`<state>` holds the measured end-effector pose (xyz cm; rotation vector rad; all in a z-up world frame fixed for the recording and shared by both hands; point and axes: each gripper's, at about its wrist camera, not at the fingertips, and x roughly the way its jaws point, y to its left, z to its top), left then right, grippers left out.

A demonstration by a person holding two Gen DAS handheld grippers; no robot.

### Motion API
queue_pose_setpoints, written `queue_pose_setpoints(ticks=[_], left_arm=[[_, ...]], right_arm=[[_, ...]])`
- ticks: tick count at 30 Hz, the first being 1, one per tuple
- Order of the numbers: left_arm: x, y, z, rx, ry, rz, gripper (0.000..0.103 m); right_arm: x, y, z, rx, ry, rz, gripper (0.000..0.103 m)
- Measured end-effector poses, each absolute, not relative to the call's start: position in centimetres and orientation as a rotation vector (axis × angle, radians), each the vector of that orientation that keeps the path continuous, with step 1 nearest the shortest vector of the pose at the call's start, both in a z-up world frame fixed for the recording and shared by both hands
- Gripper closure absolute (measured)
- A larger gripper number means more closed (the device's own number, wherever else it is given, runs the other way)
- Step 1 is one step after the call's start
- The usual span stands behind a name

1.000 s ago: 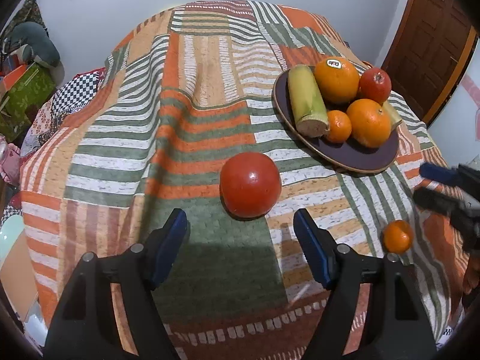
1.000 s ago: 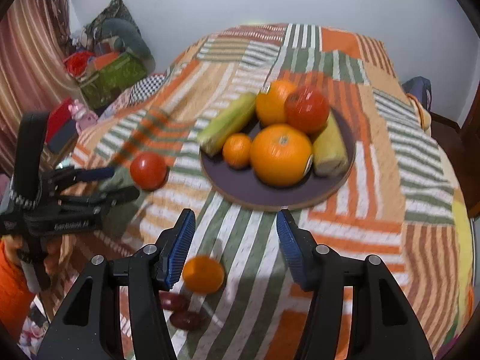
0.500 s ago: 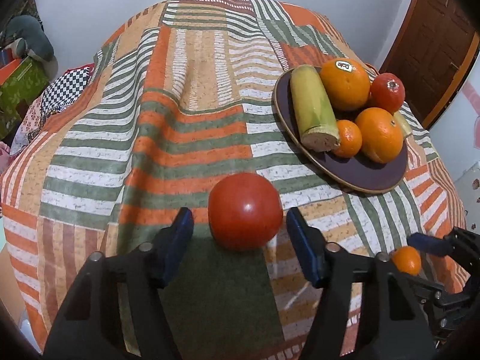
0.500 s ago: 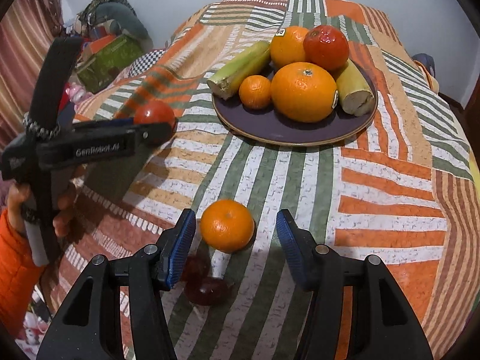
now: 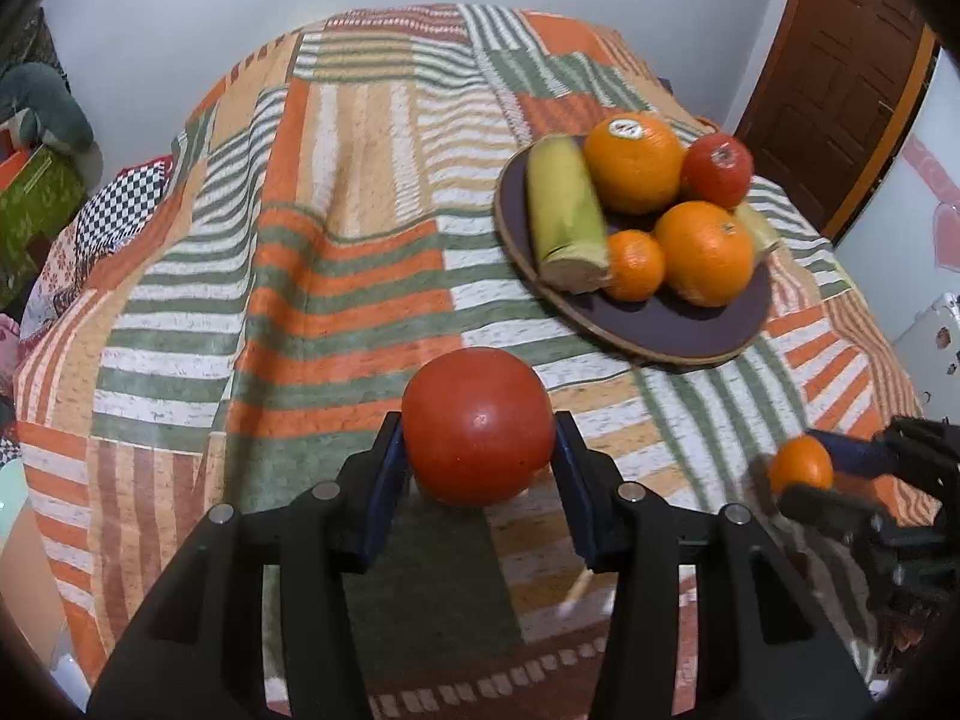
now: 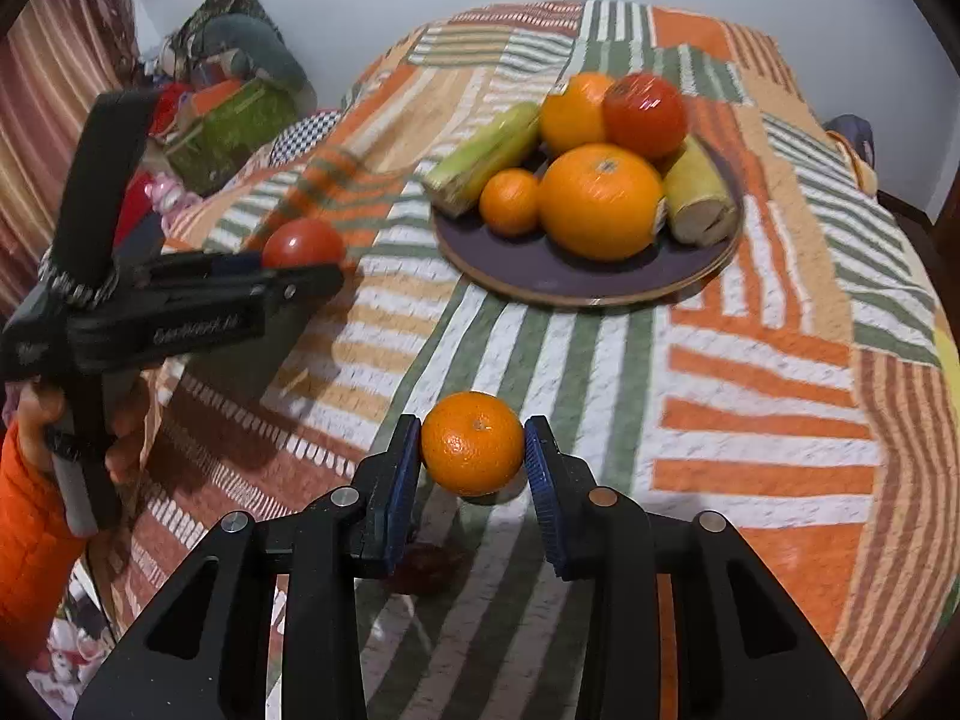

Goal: Organize fruits
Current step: 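Place the tangerine and tomato onto the plate and open both tools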

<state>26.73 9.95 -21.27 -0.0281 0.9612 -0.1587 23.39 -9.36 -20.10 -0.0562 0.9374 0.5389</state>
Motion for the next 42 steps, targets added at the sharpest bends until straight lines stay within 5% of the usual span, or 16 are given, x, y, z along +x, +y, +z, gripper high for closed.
queue_pose_setpoints(ticks=[16, 42], left_arm=[[29.6, 5.6, -16.5, -0.07, 0.87, -0.205, 0.056], [37.8, 1.6, -18.5, -0.048, 0.916, -0.245, 0.056]], right_arm=[[28.1, -14.1, -17.0, -0.038, 0.82, 0.451, 0.071], [33.5, -12.4, -16.4, -0.13, 0.755, 0.469, 0.071]])
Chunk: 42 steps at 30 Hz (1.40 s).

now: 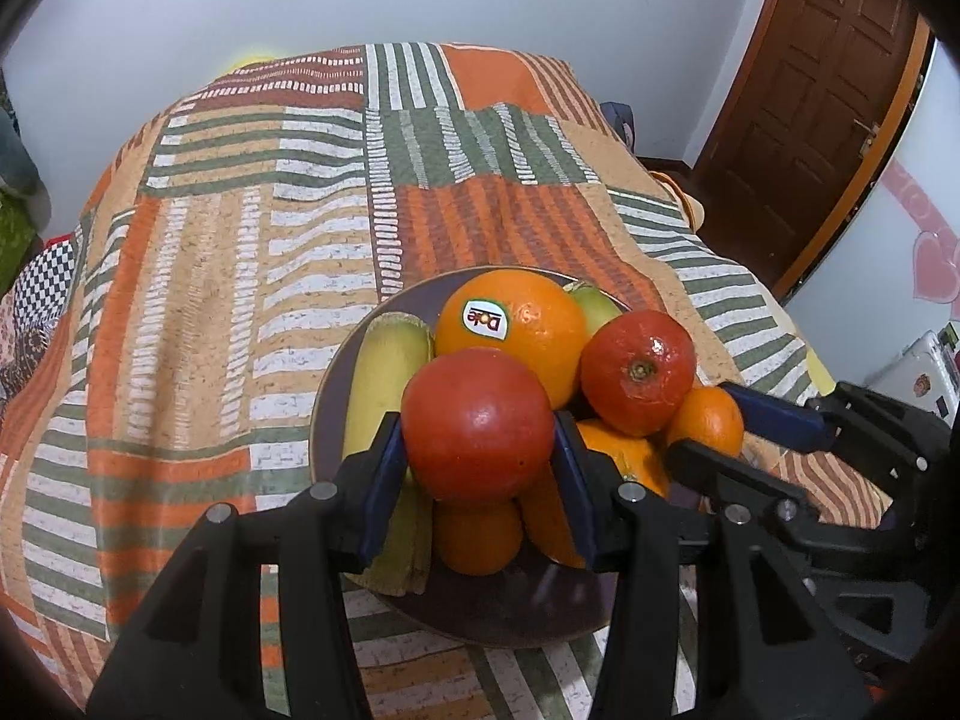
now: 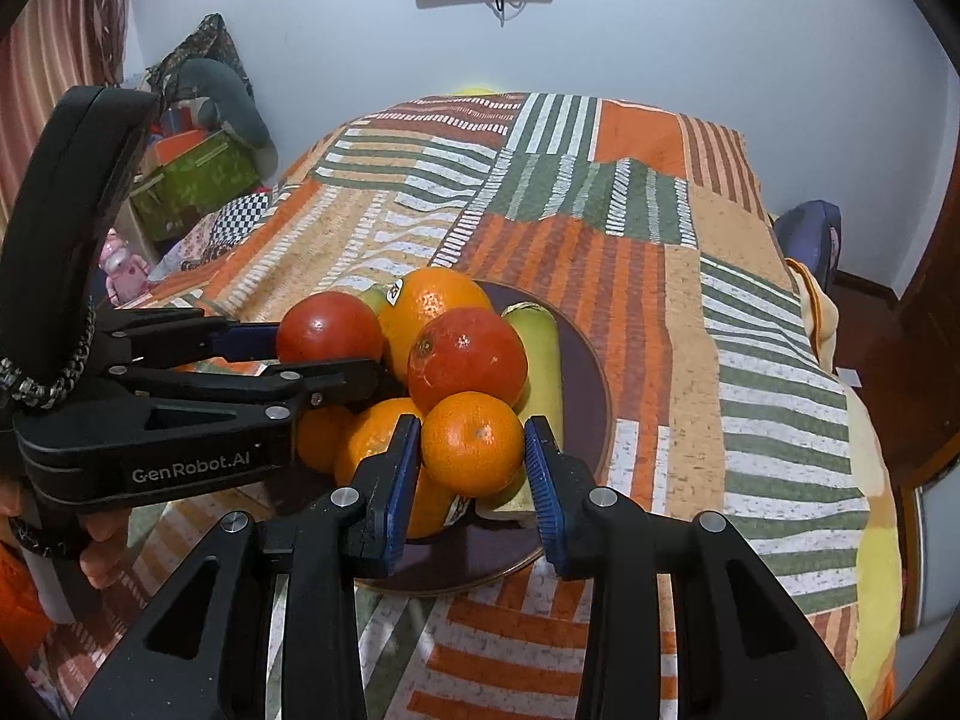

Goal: Organize fruits
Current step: 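Place the tangerine and tomato onto the plate and open both tools, then grasp a dark red grape with the right tool while the left tool grasps another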

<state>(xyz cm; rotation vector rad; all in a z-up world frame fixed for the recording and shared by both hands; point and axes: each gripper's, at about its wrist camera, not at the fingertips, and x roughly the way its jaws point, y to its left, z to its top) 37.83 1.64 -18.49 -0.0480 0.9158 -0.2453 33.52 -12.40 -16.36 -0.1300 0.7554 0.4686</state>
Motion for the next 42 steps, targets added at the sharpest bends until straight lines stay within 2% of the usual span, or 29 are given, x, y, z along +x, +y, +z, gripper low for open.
queue_pose_setpoints(ticks=[7, 9, 14, 26, 42], left_arm=[[37.4, 1.4, -18.1, -0.033, 0.9, -0.242, 0.044], [37.3, 1.5, -17.8, -0.032, 0.894, -0.242, 0.044], [36.3, 2.0, -16.7, -0.045, 0.874, -0.236, 0.044], [30.0, 3.8, -14.1, -0.043, 0.84, -0.2, 0.043], [21.0, 4.9, -18.0, -0.072, 0.94, -0.18, 0.043]], right_arm=[[33.5, -12.3, -17.0, -0.128, 0.775, 0.471, 0.07], [33.4, -12.2, -16.9, -0.132, 0.779, 0.469, 0.07], [33.1, -12.7, -16.5, -0.124, 0.778, 0.461, 0.06], [29.9, -14.0, -14.7, -0.121, 0.757, 0.465, 0.06], [24.2, -16.5, -18.3, -0.062, 0.878, 0.489, 0.06]])
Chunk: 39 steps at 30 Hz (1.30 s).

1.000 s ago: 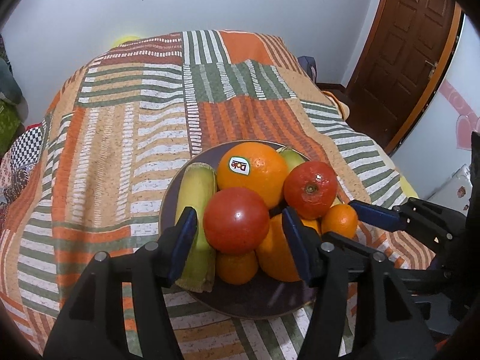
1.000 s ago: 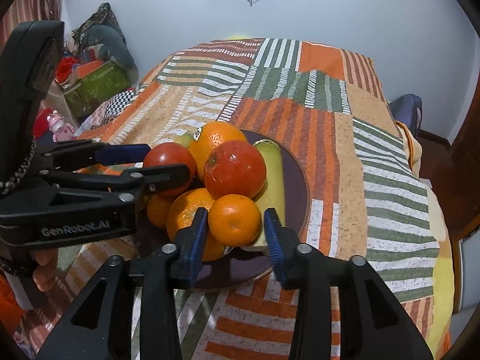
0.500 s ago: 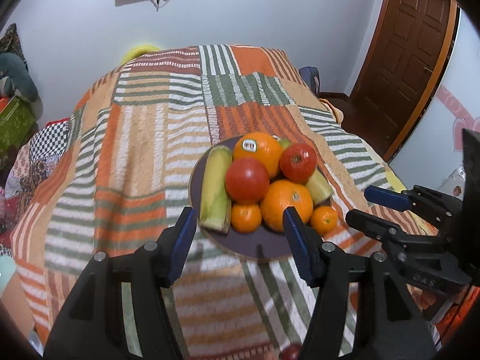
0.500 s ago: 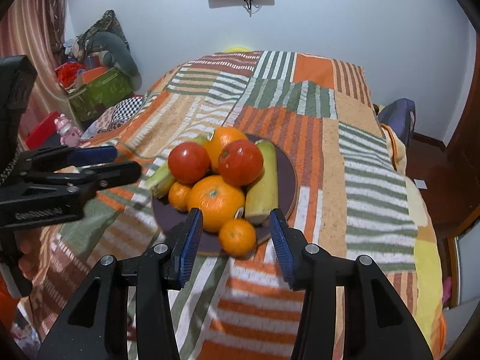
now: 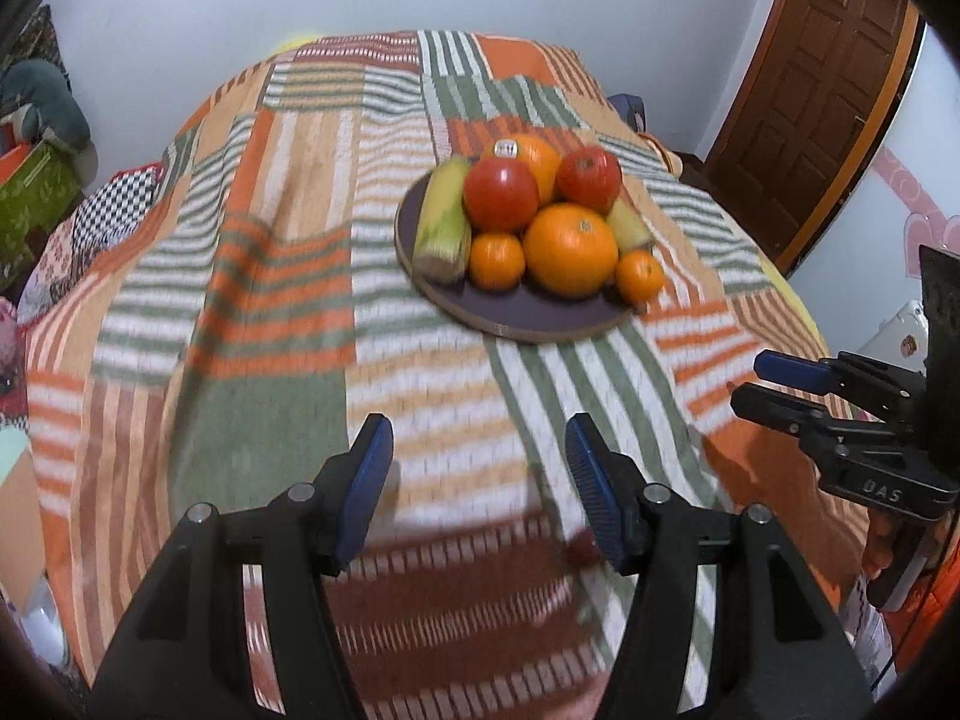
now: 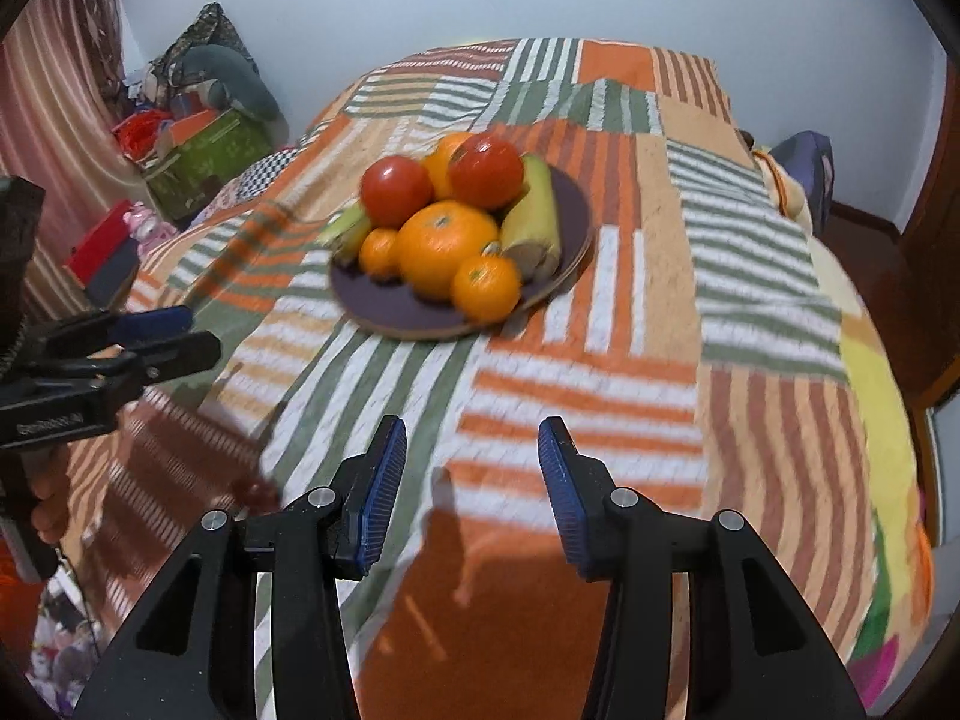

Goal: Organize fruits
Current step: 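Grasp a dark red grape with the right tool while the left tool grasps another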

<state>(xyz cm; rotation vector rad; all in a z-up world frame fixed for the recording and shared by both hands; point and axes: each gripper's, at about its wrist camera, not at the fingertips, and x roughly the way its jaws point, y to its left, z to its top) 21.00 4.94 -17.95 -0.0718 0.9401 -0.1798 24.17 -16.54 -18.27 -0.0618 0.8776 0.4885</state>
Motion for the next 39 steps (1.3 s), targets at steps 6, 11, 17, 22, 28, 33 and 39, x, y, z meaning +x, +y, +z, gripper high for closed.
queue_pose_setpoints(ticks=[6, 11, 17, 22, 28, 33, 39], left_arm=[[17.8, 5.2, -18.8, -0.073, 0.96, -0.171, 0.043], [15.9, 5.3, -19.3, -0.078, 0.963, -0.168, 0.043], [15.0, 5.1, -19.8, -0.087, 0.979, -0.188, 0.044], [15.3, 4.5, -20.2, -0.089, 0.993, -0.202, 0.045], [16.4, 2.7, -20.7, -0.077, 1.012, -0.243, 0.046], [17.6, 1.1, -21.5, -0.07, 1.04, -0.28, 0.059], [18.4, -0.4, -22.2, -0.04, 1.042, -0.294, 0.073]], right_arm=[[21.4, -14.0, -19.1, -0.072, 0.905, 0.575, 0.06], [20.7, -11.6, -20.3, -0.105, 0.934, 0.623, 0.06], [20.9, -9.4, -21.9, -0.138, 0.977, 0.651, 0.063], [21.0, -8.4, -22.2, -0.172, 0.97, 0.653, 0.076], [20.8, -9.7, -21.6, -0.144, 0.952, 0.65, 0.077], [21.1, -12.1, -20.6, -0.116, 0.925, 0.604, 0.077], [21.6, -14.7, -19.9, -0.083, 0.913, 0.56, 0.077]])
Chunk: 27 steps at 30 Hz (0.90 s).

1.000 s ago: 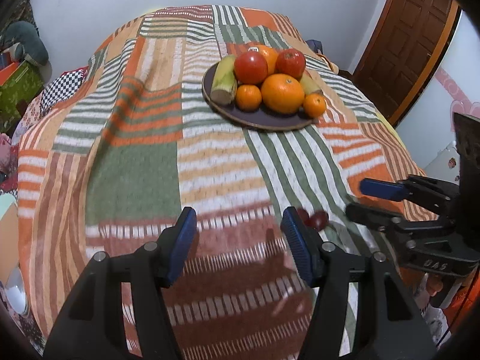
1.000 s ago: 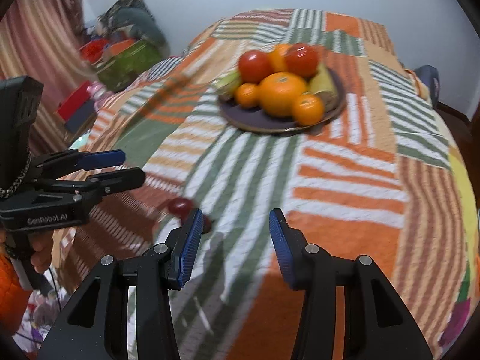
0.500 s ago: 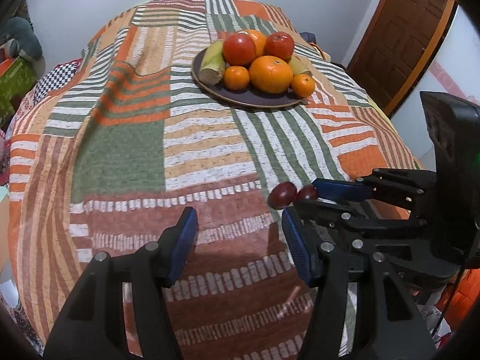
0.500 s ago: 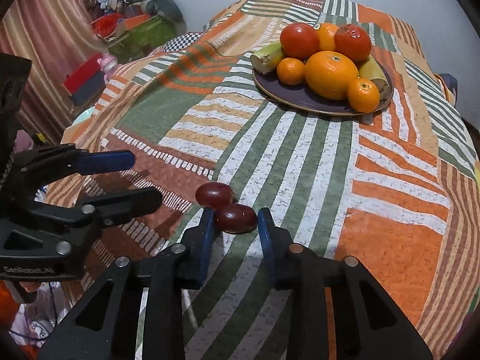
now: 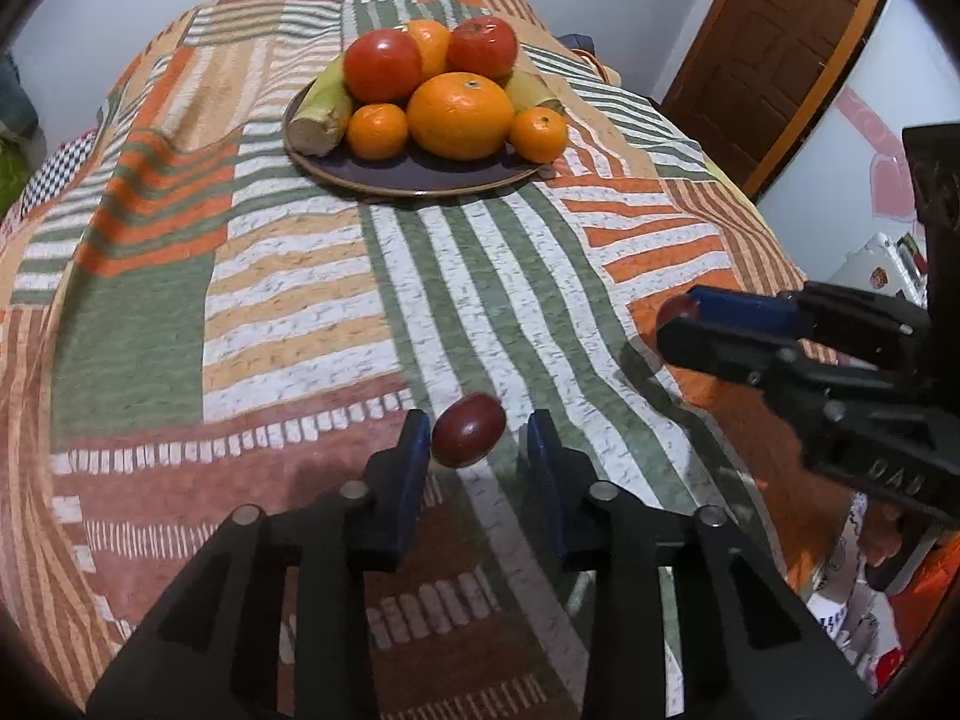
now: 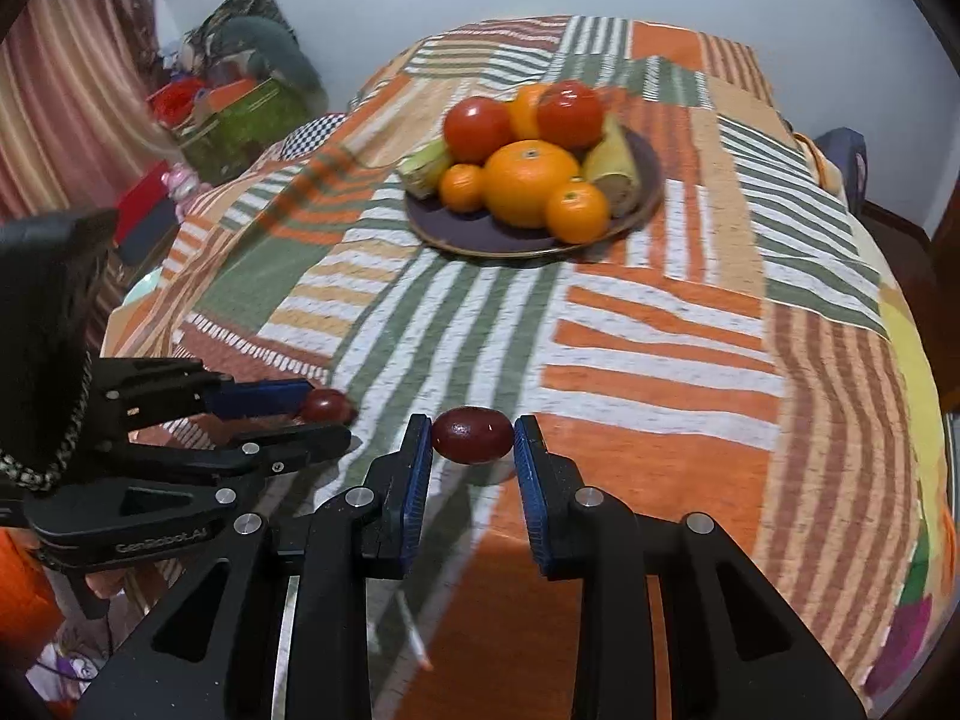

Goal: Organize fruits
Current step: 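Grasp a dark red grape with the right tool while the left tool grasps another, then set both dark red grapes on the plate rim and open both tools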

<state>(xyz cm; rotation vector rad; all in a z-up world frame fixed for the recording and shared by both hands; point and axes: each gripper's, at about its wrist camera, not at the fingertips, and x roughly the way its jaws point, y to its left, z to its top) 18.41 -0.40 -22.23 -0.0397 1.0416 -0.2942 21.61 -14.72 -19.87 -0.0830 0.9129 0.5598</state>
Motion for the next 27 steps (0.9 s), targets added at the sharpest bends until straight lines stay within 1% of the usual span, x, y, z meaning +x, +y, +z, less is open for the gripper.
queue_pose_setpoints(ticks=[1, 2, 7, 13, 27], left_arm=[[18.4, -0.5, -22.2, -0.025, 1.036, -0.281, 0.079], [18.4, -0.6, -22.2, -0.011, 1.027, -0.27, 0.079], [18.3, -0.1, -21.8, -0.018, 1.014, -0.264, 0.08], [18.6, 1.0, -20.1, -0.037, 0.968, -0.25, 0.08], [22.6, 2.7, -16.3, -0.048, 0.861, -0.226, 0.08]], right_arm=[[21.7, -15.0, -19.8, -0.08, 0.912, 0.555, 0.077], [21.7, -15.1, -19.8, -0.077, 0.911, 0.553, 0.077], [21.9, -15.2, -19.4, -0.073, 0.898, 0.562, 0.077], [22.7, -14.4, -18.4, -0.077, 0.87, 0.575, 0.077], [26.2, -12.7, -16.4, -0.075, 0.799, 0.58, 0.077]])
